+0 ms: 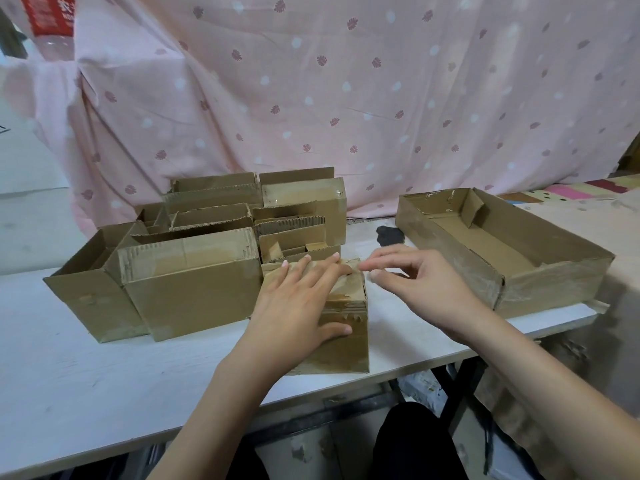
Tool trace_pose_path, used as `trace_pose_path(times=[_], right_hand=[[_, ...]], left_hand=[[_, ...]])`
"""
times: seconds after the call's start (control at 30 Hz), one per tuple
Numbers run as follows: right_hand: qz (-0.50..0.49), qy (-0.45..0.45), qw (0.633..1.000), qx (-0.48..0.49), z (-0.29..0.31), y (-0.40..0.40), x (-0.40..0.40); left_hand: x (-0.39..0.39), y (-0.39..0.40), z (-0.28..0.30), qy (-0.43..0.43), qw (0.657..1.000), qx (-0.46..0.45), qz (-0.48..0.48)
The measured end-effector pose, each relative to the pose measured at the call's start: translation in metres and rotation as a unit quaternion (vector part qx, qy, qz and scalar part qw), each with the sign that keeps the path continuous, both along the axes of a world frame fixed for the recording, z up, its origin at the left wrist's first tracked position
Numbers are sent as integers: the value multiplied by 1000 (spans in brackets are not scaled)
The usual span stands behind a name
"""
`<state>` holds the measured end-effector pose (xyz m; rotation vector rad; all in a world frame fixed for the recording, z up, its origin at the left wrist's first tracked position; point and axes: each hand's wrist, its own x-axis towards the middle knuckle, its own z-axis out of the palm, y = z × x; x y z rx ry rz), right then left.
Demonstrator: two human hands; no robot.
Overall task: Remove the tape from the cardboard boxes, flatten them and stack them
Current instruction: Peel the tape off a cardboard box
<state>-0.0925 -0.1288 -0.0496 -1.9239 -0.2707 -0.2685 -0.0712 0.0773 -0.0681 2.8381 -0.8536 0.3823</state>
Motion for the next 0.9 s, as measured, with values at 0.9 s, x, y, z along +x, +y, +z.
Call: trace_pose_path(times=[0.9], right_hand=[[-138, -55, 989, -3, 14, -65, 3]], left_hand=[[1, -77, 2, -39, 999, 33, 6]])
